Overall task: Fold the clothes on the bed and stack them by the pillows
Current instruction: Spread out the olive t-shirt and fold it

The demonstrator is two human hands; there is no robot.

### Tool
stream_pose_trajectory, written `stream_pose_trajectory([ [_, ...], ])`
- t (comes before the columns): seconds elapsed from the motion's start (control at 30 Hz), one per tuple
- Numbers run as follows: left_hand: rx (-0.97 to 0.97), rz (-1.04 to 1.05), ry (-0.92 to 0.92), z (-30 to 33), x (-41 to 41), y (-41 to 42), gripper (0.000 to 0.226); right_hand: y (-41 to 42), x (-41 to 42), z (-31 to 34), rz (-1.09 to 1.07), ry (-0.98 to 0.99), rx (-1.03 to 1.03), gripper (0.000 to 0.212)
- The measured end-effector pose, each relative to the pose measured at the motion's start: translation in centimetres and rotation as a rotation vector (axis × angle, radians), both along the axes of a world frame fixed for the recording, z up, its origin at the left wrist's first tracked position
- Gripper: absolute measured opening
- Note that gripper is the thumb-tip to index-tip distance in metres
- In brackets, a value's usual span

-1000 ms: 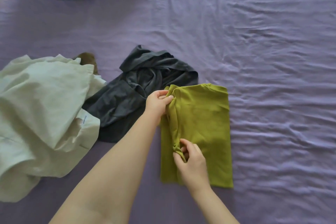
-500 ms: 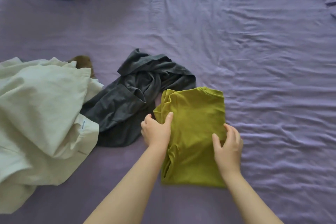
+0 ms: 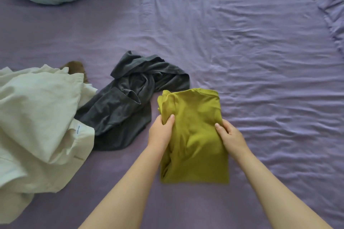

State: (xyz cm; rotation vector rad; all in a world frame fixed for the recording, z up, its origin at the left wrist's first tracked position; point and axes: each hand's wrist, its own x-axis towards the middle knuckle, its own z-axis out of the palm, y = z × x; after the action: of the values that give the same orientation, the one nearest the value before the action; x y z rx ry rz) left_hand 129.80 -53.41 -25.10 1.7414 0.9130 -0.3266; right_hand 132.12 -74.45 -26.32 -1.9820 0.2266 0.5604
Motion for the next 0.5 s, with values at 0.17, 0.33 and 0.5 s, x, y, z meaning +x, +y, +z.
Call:
stream_pose_trajectory([
  [0.17,-0.091,-0.063,-0.16,3.2,-0.4,-2.0,0.015,-3.1,-0.9,3.3,-0.111,-0.094,0.054,0.024],
  [0.33,-0.166,-0.078,-0.266,7.1,0.2,-7.7,0.029,-8.3,-1.2,7.3,-0.166,-0.151,0.101,0.026],
  [0.5,-0.388,-0.07,-0.222,10.0,0.9,-15.8,0.03,-16.5,-1.6,10.8,-0.237,-0.235,0.061,0.027],
])
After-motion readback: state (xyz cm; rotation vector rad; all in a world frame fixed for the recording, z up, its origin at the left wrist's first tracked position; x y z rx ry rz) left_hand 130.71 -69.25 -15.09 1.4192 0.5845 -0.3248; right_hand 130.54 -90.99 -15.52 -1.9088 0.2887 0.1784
